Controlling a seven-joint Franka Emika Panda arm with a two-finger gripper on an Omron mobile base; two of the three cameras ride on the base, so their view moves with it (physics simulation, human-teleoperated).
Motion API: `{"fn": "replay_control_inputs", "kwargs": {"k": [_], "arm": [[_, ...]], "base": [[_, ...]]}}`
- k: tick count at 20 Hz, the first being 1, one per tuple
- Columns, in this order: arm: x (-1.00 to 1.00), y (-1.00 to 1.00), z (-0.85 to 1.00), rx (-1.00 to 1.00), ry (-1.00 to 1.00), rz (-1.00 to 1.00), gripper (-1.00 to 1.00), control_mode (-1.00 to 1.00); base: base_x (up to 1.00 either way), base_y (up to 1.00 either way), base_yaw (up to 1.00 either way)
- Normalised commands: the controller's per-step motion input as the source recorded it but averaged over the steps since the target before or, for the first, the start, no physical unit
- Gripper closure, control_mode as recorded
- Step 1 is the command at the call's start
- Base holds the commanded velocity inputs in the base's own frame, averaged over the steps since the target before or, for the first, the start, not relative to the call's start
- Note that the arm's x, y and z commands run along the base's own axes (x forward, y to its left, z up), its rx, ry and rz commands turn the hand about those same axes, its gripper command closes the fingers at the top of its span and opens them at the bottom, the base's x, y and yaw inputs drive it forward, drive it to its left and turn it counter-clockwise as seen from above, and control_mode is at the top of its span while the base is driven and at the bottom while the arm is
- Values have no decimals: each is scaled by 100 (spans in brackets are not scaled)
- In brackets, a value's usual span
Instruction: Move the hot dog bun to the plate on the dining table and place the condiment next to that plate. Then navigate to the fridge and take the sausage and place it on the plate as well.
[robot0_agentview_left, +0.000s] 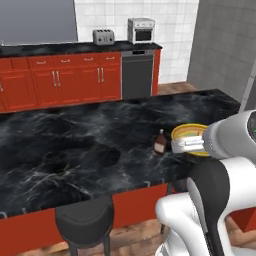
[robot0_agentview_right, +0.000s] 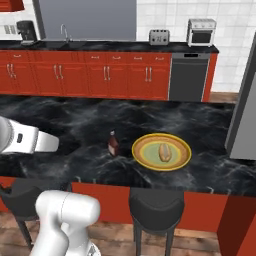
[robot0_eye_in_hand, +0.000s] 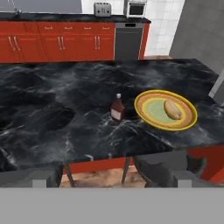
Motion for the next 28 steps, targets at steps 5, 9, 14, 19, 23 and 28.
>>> {"fn": "replay_control_inputs", "kwargs": {"k": [5,9,14,19,23,28], "arm": [[0,0,0,0,0,0,-100,100],[0,0,0,0,0,0,-100,100],[0,0,0,0,0,0,-100,100],[0,0,0,0,0,0,-100,100],[0,0,0,0,0,0,-100,100],[0,0,0,0,0,0,-100,100]], "base": [[-92,79,3],[-71,98,21],[-45,98,49],[-27,78,66],[-21,70,70],[-11,65,70]]}}
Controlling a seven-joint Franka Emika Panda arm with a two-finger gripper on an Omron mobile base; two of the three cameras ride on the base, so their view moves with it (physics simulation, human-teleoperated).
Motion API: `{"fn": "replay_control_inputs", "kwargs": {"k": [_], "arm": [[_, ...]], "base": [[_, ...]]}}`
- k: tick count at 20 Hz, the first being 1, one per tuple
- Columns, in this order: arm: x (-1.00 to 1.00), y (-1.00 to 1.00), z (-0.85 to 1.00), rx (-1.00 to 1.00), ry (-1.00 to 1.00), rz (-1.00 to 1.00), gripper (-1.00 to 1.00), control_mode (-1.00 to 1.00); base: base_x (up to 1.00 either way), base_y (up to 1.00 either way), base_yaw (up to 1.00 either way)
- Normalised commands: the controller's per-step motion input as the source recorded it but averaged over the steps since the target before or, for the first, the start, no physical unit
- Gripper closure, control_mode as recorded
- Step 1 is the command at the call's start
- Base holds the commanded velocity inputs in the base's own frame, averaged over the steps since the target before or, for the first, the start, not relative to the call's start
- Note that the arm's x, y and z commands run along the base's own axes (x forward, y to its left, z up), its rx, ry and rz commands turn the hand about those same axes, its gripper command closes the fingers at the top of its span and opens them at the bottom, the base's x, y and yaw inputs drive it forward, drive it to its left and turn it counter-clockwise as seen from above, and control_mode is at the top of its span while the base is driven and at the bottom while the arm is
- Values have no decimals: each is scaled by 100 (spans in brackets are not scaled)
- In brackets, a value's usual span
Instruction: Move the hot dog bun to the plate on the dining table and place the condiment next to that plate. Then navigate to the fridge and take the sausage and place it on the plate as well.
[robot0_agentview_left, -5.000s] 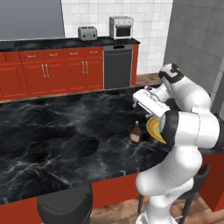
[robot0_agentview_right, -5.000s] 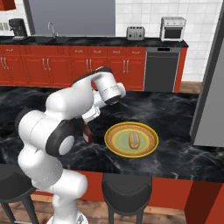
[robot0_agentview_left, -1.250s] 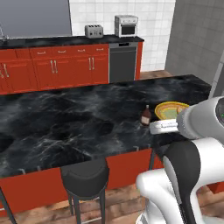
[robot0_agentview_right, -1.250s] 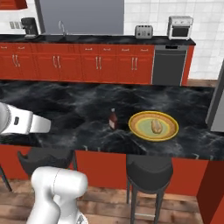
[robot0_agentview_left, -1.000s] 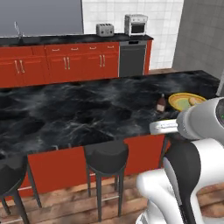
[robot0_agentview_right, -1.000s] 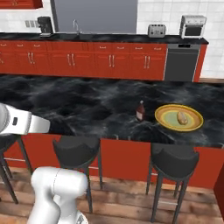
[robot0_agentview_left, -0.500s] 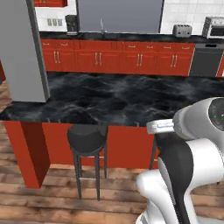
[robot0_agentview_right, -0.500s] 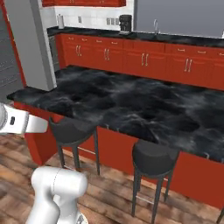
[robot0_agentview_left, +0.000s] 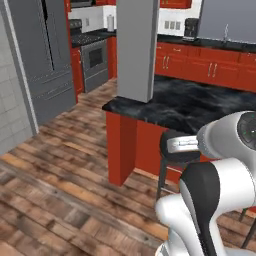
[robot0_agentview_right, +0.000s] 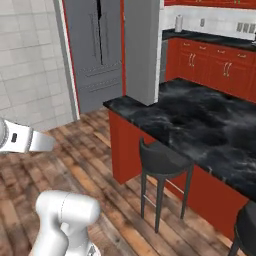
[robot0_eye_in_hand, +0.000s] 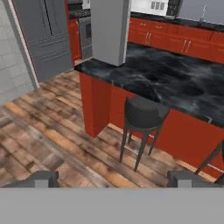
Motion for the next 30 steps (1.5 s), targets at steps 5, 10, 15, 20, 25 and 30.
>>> {"fn": "replay_control_inputs", "kwargs": {"k": [5,10,15,20,25,30], "arm": [[0,0,0,0,0,0,-100,100],[0,0,0,0,0,0,-100,100],[0,0,0,0,0,0,-100,100],[0,0,0,0,0,0,-100,100],[0,0,0,0,0,0,-100,100],[0,0,0,0,0,0,-100,100]], "base": [[26,41,48],[97,34,23],[100,43,8],[100,39,1],[100,31,-17],[100,28,-42]]}}
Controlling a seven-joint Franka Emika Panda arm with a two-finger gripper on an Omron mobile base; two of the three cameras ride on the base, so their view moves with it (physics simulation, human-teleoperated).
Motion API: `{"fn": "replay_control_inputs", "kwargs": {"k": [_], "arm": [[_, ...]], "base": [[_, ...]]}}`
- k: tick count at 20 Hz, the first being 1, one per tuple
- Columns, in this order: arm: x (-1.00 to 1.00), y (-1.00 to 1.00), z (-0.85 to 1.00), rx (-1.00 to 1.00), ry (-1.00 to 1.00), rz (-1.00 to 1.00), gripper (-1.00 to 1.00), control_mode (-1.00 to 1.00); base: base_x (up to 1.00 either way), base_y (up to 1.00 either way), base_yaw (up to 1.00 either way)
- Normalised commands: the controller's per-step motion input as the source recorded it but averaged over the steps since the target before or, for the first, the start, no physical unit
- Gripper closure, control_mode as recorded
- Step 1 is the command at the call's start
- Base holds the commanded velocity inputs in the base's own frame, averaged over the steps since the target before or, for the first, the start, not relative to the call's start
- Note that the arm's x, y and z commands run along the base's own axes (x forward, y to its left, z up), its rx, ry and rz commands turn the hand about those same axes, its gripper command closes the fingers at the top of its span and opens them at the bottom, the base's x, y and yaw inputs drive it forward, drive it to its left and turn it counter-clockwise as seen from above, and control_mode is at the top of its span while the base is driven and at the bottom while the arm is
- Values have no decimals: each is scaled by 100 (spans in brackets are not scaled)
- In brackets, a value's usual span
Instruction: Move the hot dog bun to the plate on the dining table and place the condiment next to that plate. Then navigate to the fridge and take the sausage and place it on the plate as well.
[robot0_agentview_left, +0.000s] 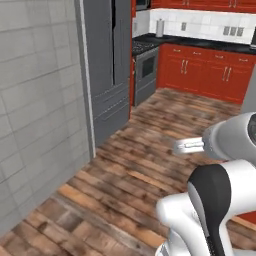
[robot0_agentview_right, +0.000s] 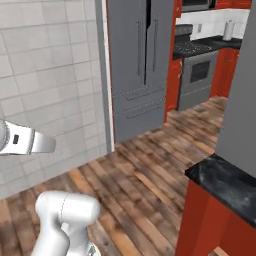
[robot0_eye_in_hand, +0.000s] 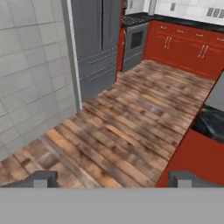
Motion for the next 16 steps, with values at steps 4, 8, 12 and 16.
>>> {"fn": "replay_control_inputs", "kwargs": {"k": [4,8,12,16], "arm": [[0,0,0,0,0,0,-100,100],[0,0,0,0,0,0,-100,100],[0,0,0,0,0,0,-100,100],[0,0,0,0,0,0,-100,100]], "base": [[100,27,-48],[100,31,-48],[100,34,-47],[98,30,-46]]}}
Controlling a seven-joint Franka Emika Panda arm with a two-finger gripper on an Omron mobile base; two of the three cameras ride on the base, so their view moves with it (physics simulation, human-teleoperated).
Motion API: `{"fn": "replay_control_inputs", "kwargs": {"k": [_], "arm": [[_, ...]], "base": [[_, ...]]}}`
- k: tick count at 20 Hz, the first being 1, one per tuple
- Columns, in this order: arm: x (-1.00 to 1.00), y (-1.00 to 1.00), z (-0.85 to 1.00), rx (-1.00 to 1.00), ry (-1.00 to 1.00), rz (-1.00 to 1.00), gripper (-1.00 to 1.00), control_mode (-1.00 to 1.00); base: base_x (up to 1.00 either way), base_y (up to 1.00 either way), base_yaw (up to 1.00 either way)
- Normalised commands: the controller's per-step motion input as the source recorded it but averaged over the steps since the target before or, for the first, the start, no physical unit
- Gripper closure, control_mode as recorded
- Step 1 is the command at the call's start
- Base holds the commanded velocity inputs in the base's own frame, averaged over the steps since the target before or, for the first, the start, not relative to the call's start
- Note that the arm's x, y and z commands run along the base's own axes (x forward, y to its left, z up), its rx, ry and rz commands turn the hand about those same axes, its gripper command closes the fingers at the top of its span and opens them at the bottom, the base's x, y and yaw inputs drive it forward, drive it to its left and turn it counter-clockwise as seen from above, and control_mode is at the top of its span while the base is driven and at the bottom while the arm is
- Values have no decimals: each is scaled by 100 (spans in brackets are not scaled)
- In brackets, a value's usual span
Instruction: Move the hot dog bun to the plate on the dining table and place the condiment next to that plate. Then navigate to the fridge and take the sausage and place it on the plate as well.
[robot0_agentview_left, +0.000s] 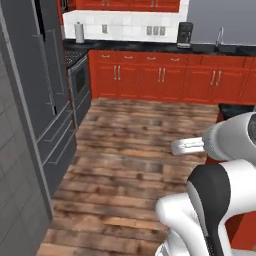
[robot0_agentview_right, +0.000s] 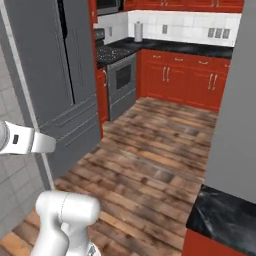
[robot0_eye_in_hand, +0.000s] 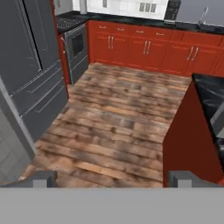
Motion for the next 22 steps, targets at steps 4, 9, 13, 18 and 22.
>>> {"fn": "replay_control_inputs", "kwargs": {"k": [4,9,13,18,22], "arm": [[0,0,0,0,0,0,-100,100],[0,0,0,0,0,0,-100,100],[0,0,0,0,0,0,-100,100],[0,0,0,0,0,0,-100,100],[0,0,0,0,0,0,-100,100]], "base": [[89,25,-42],[66,28,-36],[65,24,-26],[95,30,-26],[100,34,-22]]}}
